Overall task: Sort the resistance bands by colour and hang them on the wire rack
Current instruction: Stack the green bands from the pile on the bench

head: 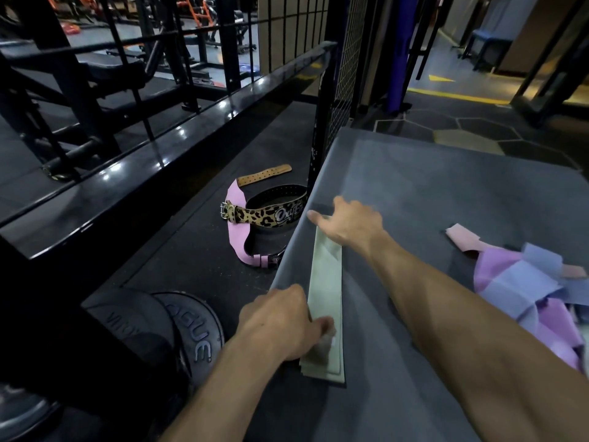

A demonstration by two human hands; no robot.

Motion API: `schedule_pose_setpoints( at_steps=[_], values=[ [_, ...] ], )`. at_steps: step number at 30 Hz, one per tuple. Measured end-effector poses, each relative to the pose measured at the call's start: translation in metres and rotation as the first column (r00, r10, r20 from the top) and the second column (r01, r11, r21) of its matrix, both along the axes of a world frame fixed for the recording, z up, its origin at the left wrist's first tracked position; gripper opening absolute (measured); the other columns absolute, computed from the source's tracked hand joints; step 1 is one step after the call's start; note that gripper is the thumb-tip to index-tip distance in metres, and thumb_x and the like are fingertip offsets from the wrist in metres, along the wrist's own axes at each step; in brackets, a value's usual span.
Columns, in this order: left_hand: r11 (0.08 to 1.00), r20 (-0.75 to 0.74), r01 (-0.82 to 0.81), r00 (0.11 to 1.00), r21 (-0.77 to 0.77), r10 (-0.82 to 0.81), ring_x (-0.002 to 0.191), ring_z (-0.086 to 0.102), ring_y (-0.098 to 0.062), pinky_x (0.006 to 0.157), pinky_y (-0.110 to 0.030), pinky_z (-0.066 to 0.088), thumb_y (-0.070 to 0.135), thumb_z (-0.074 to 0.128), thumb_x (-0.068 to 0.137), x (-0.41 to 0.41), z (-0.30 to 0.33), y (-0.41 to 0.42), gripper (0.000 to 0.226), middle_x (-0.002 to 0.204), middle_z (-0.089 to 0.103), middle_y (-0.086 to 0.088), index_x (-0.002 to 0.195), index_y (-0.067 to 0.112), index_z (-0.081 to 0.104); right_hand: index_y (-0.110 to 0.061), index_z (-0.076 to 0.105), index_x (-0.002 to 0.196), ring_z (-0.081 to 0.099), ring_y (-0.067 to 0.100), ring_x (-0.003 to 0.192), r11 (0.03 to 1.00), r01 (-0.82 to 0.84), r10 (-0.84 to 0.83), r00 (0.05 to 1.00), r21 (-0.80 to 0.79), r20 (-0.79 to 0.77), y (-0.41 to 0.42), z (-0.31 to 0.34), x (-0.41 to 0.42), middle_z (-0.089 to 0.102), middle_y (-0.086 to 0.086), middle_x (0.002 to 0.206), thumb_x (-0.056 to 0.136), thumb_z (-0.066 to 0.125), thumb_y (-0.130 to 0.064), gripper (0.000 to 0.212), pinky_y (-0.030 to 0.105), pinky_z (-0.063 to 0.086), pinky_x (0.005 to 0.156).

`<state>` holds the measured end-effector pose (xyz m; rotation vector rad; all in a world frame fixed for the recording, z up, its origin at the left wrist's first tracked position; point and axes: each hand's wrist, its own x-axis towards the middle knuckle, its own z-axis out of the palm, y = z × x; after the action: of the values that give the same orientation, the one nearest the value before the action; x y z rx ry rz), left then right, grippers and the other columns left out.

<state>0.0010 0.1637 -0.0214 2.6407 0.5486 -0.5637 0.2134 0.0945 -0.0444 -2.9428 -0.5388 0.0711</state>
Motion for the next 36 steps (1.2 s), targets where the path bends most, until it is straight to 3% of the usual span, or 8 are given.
schedule_pose_setpoints(
  at_steps=[5,9,13,19,27,33,36],
  values=[
    [0.987,-0.005,0.104,0.995,0.124,-0.104,0.119,0.055,-0.029,0.081,-0.039,0.035,0.079,0.05,0.084,0.004,0.003,-0.01,0.067,0.126,0.061,-0.002,0.122,0.023,0.047,-0.017,0.048,0.133,0.057,0.033,0.119,0.988,-0.011,0.013,1.0,-0.155,0.006,0.012,0.003,-0.005,0.061,0.009,0.127,0.089,0.04,-0.075,0.073,0.038,0.038,0.078],
    [0.969,0.004,0.151,0.988,0.196,-0.155,0.118,0.057,-0.029,0.08,-0.04,0.034,0.087,0.049,0.075,0.008,0.003,-0.02,0.084,0.125,0.061,-0.004,0.125,0.02,0.045,-0.016,0.051,0.132,0.057,0.032,0.119,0.986,0.002,-0.003,1.0,-0.165,-0.004,0.016,0.008,-0.009,0.061,0.007,0.128,0.09,0.047,-0.066,0.065,0.036,0.038,0.078],
    [0.954,0.002,0.166,0.985,0.251,-0.172,0.121,0.056,-0.028,0.086,-0.04,0.038,0.081,0.053,0.08,0.01,0.002,-0.028,0.084,0.131,0.058,-0.005,0.131,0.015,0.043,-0.016,0.054,0.13,0.058,0.031,0.119,0.99,0.001,-0.005,1.0,-0.141,-0.031,0.018,0.012,-0.01,0.062,0.008,0.128,0.09,0.052,-0.059,0.058,0.035,0.039,0.079],
    [0.956,0.021,0.139,0.989,0.258,-0.15,0.124,0.055,-0.028,0.089,-0.04,0.038,0.072,0.054,0.085,0.009,-0.001,-0.027,0.077,0.133,0.057,-0.005,0.133,0.013,0.042,-0.015,0.051,0.133,0.056,0.033,0.121,0.995,0.012,-0.016,0.999,-0.099,-0.042,0.016,0.01,-0.009,0.06,0.009,0.131,0.089,0.054,-0.058,0.061,0.036,0.042,0.083],
    [0.961,0.012,0.135,0.99,0.239,-0.142,0.121,0.057,-0.028,0.083,-0.04,0.036,0.082,0.053,0.079,0.009,-0.005,-0.022,0.082,0.129,0.059,-0.003,0.128,0.016,0.044,-0.016,0.049,0.127,0.059,0.034,0.115,0.994,-0.037,0.039,0.999,-0.101,0.017,0.009,0.008,-0.012,0.062,0.01,0.123,0.09,0.051,-0.065,0.062,0.037,0.041,0.077],
    [0.968,-0.01,0.135,0.991,0.214,-0.136,0.121,0.056,-0.028,0.08,-0.039,0.033,0.087,0.05,0.075,0.011,-0.005,-0.019,0.089,0.129,0.058,-0.004,0.129,0.016,0.044,-0.016,0.046,0.128,0.062,0.034,0.107,0.995,-0.052,0.053,0.999,-0.086,0.013,0.003,0.007,-0.016,0.064,0.01,0.116,0.09,0.039,-0.075,0.07,0.038,0.043,0.074],
    [0.976,-0.027,0.117,0.993,0.186,-0.114,0.123,0.055,-0.029,0.084,-0.04,0.037,0.089,0.047,0.075,0.009,0.0,-0.016,0.092,0.132,0.057,-0.006,0.131,0.016,0.044,-0.018,0.043,0.133,0.062,0.037,0.108,0.997,-0.059,0.06,0.998,-0.054,0.018,-0.011,0.014,-0.026,0.065,0.013,0.119,0.091,0.038,-0.074,0.07,0.041,0.044,0.077]
  ],
)
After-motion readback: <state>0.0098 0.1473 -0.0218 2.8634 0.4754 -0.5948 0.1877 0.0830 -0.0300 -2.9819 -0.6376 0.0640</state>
